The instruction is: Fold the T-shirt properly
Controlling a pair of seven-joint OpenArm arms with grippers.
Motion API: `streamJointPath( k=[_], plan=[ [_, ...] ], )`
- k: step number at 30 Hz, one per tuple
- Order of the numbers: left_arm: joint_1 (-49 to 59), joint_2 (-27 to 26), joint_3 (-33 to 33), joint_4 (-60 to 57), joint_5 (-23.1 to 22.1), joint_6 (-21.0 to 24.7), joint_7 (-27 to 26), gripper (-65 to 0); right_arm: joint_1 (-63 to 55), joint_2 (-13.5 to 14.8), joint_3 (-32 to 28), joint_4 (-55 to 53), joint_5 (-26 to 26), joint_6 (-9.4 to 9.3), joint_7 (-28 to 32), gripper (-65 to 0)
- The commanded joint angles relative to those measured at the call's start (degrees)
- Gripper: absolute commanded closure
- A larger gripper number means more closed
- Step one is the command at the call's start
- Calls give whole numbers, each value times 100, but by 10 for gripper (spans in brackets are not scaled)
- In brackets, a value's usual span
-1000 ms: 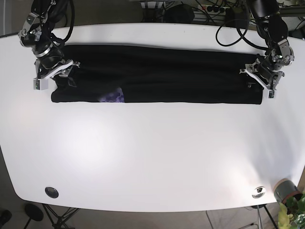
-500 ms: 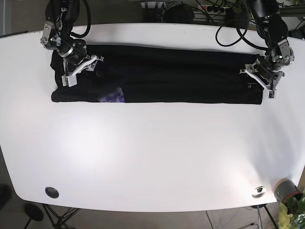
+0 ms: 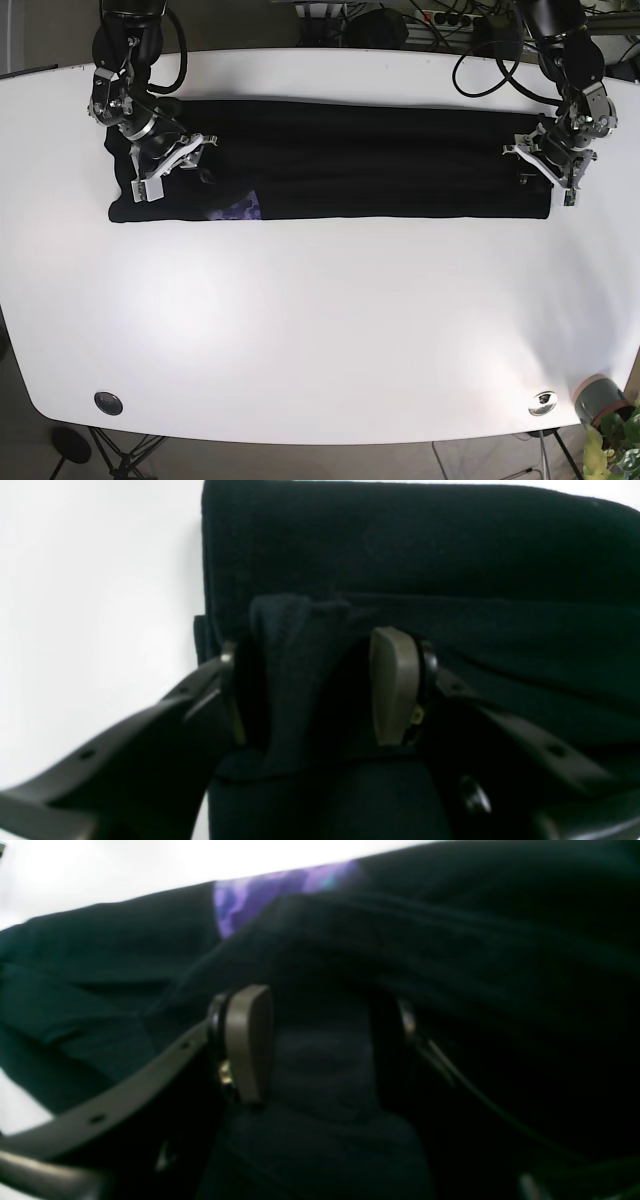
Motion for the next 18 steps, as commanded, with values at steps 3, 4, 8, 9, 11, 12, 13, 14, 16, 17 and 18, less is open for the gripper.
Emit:
streamJointPath(
  k=[3,4,8,9,11,12,13,14,16,17,18],
  plan=[
    [-155,-41,12,-13,121,39,277,-318,63,77,36,12,-291,-201,-146,-312],
    [-173,-41,12,-48,112,39,277,-318,63,77,36,21,-291,-201,-146,-312],
    [-199,-41,-49,-39,68,-366,285,-319,63,77,36,48,-283,-201,-146,-312],
    [-199,-41,-155,31,15,-568,312,-319,63,77,36,48,-283,-201,-146,-312],
    [-182,-24,-383,180,-82,-796,320,-319,63,77,36,48,-283,-201,-146,-312],
    [-173,-6,-559,295,-152,-884,329,-319,54,77,36,48,-283,-201,-146,-312],
    [-173,-6,-674,374,-205,-928,408,-326,54,77,36,48,-283,-201,-146,-312],
    [-190,-6,-744,418,-257,-955,505,-339,54,77,36,48,-283,-201,-146,-312],
    [-208,-24,-937,532,-460,-972,830,-392,54,77,36,48,-283,-201,-146,-312],
    [-208,-32,-1069,585,-591,-999,953,-417,54,77,36,48,-283,-201,-146,-312],
    [-208,-41,-1236,655,-776,-1042,1024,-438,45,77,36,48,-283,-201,-146,-312]
  ],
)
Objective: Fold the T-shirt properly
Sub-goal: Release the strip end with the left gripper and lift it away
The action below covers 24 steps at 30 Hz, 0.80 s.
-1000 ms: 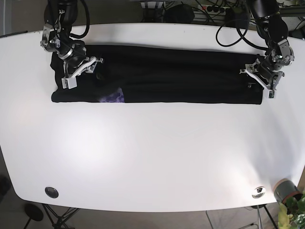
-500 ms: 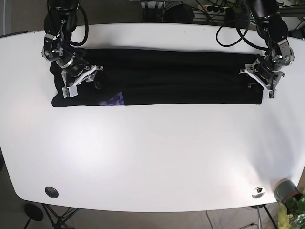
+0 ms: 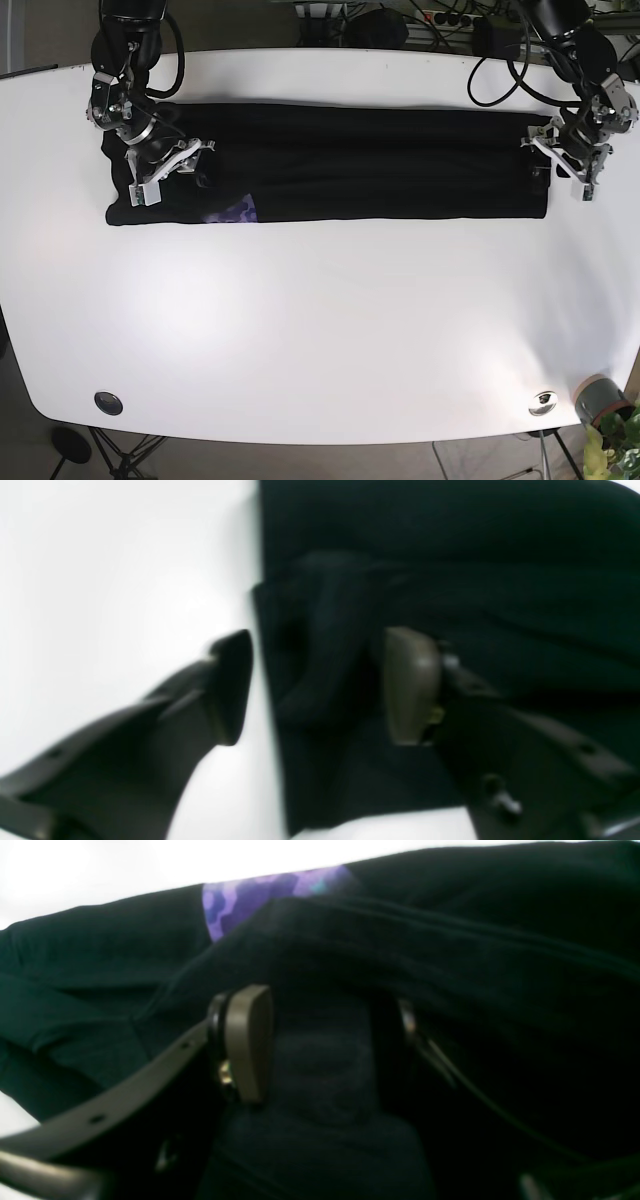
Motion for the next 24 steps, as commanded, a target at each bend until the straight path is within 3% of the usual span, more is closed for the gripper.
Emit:
streamJointPath(
  k=[1,5,14,24],
  plan=[
    [-55,-126,-343,279,-504,-125,-8,-454,-16,70,32,30,-178,-139,-150,-312],
    [-20,-311,-668,244,-1005,-169,-8,-478,-7,61,32,30,-178,-139,-150,-312],
    [261,-794,-677,-767,-2297,-349,-8,-475,1,61,32,21,-178,-139,-150,-312],
    [182,-803,-677,-1400,-2464,-349,282,-475,1,61,32,21,-178,-139,-150,-312]
  ],
)
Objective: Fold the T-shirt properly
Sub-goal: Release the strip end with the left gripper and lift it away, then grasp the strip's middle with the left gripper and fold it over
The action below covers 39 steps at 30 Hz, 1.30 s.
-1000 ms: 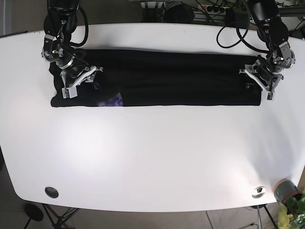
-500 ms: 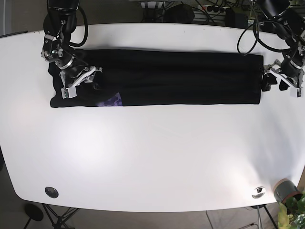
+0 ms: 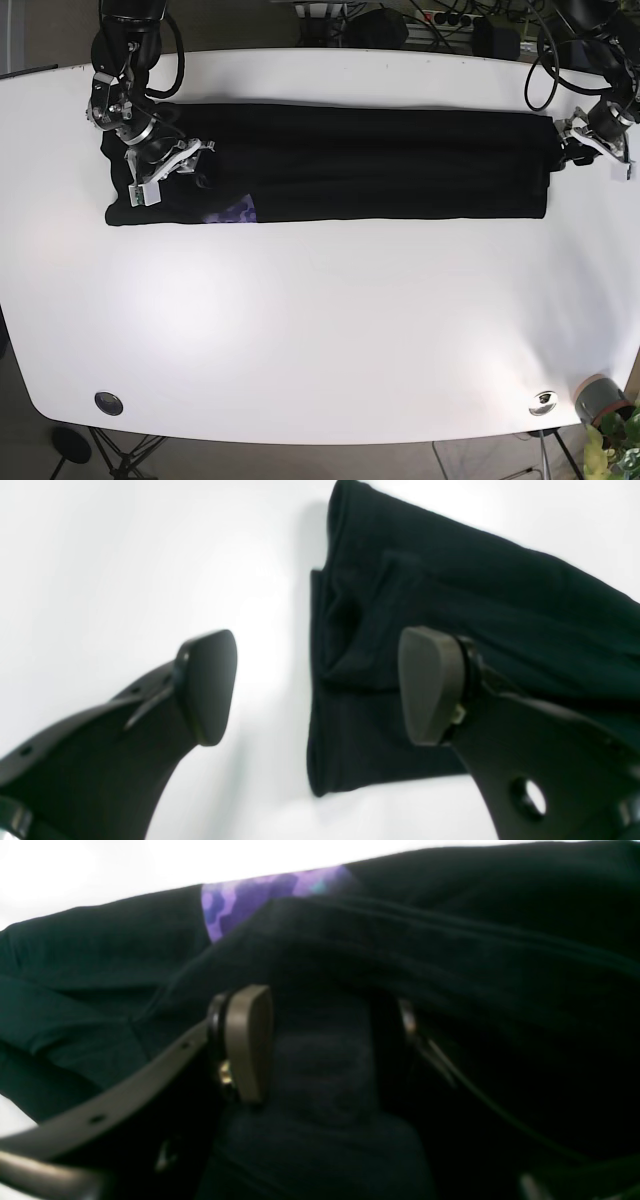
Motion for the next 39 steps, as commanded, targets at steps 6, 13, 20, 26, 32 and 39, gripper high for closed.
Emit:
streamJointPath(
  k=[6,13,20,26,32,39],
  plan=[
    [-139,-104,20,-332,-99,-34,181,-475,1,68,28,17,-165,-120,-155,-312],
    [-271,-95,609,-332,-126,-34,269,-471,1,68,28,17,-165,-120,-155,-312],
    [-289,116,671,-341,-82,-34,260,-451,1,59,28,17,-165,-120,-155,-312],
    [-289,125,733,-359,-82,-34,242,-131,1,-29,45,17,-165,-120,-155,-312],
    [-280,125,733,-16,-82,-34,216,-47,1,-55,36,17,-165,-120,-155,-312],
    [-122,125,1146,1760,24,-34,49,-35,-7,-55,28,8,-165,-120,-155,-312]
  ],
)
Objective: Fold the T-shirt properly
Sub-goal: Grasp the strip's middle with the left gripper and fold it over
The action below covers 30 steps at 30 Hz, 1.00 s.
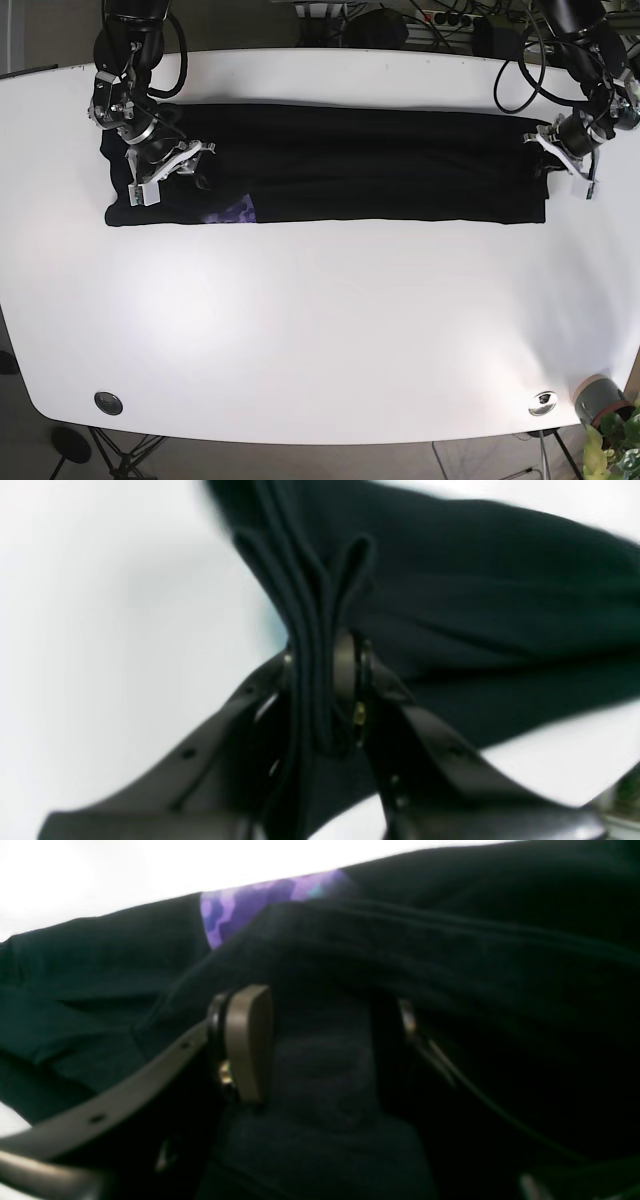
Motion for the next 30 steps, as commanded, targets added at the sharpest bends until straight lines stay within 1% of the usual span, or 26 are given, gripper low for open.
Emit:
streamJointPath(
  k=[1,4,9,14,17,23,27,30],
  plan=[
    [-67,-96,167,765,-15,-23,-141,-35,-7,41,-5,8,-152,-76,-192,-312],
    [-67,-43,615,1389,134,-23,-141,-35,-7,41,-5,8,-152,-76,-192,-312],
    [-208,344,1618,2057,380,148,-132,-35,-7,41,-5,8,-152,-76,-192,-312],
    [-445,757,2576,2127,758,342,-124,-35,-7,41,-5,17,-152,-76,-192,-312],
    [-524,1126,2848,2110,1005,474,-124,-36,-16,41,-5,17,-152,-76,-192,-312],
    [-568,1715,3464,2110,1734,509,-132,-38,-25,41,4,17,-152,-76,-192,-312],
    [-568,1979,3763,2083,2112,500,-141,-38,-25,41,4,17,-152,-76,-192,-312],
    [-568,2067,3930,1978,2288,500,-141,-38,-25,41,4,17,-152,-76,-192,-312]
  ],
)
